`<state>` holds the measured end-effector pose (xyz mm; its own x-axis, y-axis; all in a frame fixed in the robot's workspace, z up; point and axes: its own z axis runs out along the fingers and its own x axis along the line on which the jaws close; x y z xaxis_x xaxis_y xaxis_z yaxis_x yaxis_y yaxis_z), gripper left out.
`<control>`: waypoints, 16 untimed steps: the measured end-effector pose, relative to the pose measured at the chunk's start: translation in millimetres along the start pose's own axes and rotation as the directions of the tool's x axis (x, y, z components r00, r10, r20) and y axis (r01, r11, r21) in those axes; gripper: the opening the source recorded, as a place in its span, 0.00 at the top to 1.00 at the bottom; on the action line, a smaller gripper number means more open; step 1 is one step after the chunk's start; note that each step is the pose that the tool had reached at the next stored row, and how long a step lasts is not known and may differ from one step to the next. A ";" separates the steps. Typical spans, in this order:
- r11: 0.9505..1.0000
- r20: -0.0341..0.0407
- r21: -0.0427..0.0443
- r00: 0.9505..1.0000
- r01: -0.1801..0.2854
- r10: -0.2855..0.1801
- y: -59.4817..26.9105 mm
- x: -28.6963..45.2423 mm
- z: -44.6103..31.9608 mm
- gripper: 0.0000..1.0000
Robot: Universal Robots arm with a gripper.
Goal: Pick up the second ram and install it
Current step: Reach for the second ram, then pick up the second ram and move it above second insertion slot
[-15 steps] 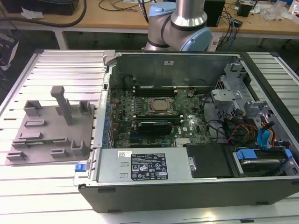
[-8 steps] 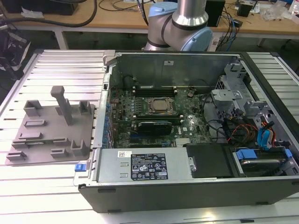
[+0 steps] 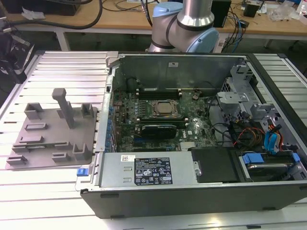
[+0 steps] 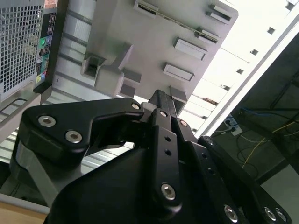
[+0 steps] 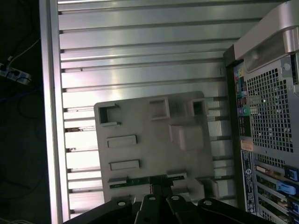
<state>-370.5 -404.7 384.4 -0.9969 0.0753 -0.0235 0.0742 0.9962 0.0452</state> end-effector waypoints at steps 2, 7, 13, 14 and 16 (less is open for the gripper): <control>1.000 0.000 0.000 1.000 0.000 0.000 -0.4 0.0 0.0 0.92; 1.000 0.000 0.000 1.000 0.000 0.000 -0.5 0.0 0.0 0.92; 1.000 0.000 0.000 1.000 0.006 -0.006 -0.6 -0.1 0.0 0.92; 1.000 -0.001 0.000 1.000 0.015 -0.015 -0.6 -0.1 -0.1 0.92; 0.999 -0.002 -0.001 0.999 0.047 -0.047 -0.7 0.0 -0.1 0.92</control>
<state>-370.6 -405.4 384.5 -0.9993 0.0279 -0.0235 0.0268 0.9986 0.0451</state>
